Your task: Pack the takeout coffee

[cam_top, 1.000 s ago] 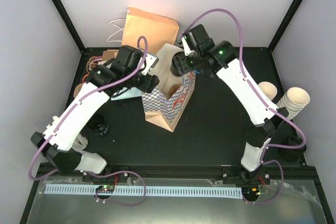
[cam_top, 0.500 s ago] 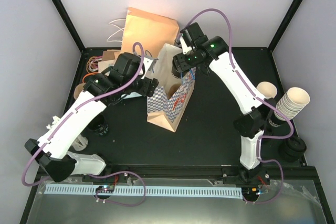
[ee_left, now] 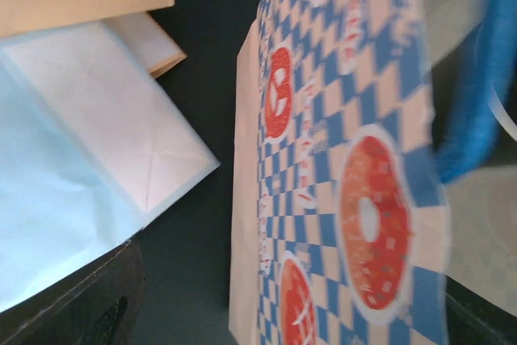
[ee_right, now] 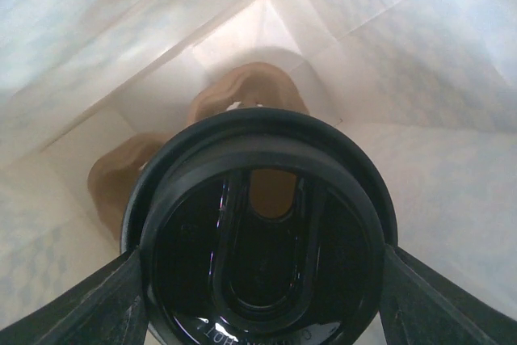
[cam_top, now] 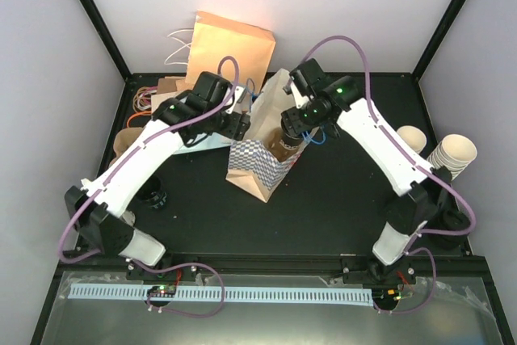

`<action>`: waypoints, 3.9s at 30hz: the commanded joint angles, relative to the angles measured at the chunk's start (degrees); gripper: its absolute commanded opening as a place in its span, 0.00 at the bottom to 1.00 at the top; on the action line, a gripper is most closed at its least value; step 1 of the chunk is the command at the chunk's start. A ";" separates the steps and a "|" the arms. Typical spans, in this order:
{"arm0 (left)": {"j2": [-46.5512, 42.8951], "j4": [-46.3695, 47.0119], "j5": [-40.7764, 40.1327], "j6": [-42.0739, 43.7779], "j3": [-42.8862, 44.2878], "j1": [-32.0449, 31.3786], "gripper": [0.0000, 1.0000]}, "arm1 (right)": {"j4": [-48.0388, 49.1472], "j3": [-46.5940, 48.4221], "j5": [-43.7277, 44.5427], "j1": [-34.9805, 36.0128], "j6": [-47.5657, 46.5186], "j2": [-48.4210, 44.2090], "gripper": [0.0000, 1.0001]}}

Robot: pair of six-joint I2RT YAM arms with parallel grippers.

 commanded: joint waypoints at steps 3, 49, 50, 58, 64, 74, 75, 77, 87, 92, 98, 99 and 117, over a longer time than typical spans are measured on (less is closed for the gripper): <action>6.32 0.17 6.34 3.79 9.81 0.22 0.71 | 1.43 -4.66 -0.46 1.99 2.36 -8.60 0.63; -3.46 9.96 12.89 25.15 3.44 -8.10 0.02 | -3.39 -9.31 9.78 12.89 8.02 -23.76 0.63; -3.88 10.29 13.35 25.15 2.97 -8.15 0.01 | -1.43 -11.68 8.96 12.96 7.34 -25.01 0.63; -6.07 12.02 14.70 23.51 0.27 -8.77 0.02 | 10.24 -27.91 16.94 19.60 8.78 -29.79 0.58; -10.13 13.78 15.43 25.22 -4.78 -10.66 0.01 | 23.09 -45.45 20.95 25.90 11.84 -37.30 0.58; -19.64 16.99 9.81 27.24 -11.85 -17.32 0.02 | 34.32 -58.79 31.59 36.55 19.06 -38.38 0.59; -20.54 17.27 8.86 27.68 -12.71 -17.90 0.01 | 34.69 -59.03 33.08 37.70 19.86 -37.71 0.59; -22.14 17.20 7.96 28.24 -13.79 -18.84 0.01 | 34.95 -59.18 34.75 38.39 21.70 -36.99 0.59; -25.81 15.61 0.60 28.58 -18.98 -27.22 0.01 | 44.21 -66.85 38.84 38.73 23.19 -38.17 0.57; -25.81 16.10 -1.42 26.27 -19.35 -30.17 0.01 | 46.38 -68.88 42.54 39.29 22.70 -38.15 0.57; -25.06 18.43 -2.26 24.40 -19.79 -31.87 0.02 | 51.40 -69.30 40.48 39.64 19.98 -39.41 0.56; -24.97 18.50 -2.39 24.26 -19.74 -31.99 0.02 | 50.47 -69.09 43.36 39.71 21.32 -39.27 0.54; -23.47 17.06 -4.67 22.15 -18.69 -32.37 0.02 | 44.97 -69.53 52.54 39.54 26.31 -44.67 0.53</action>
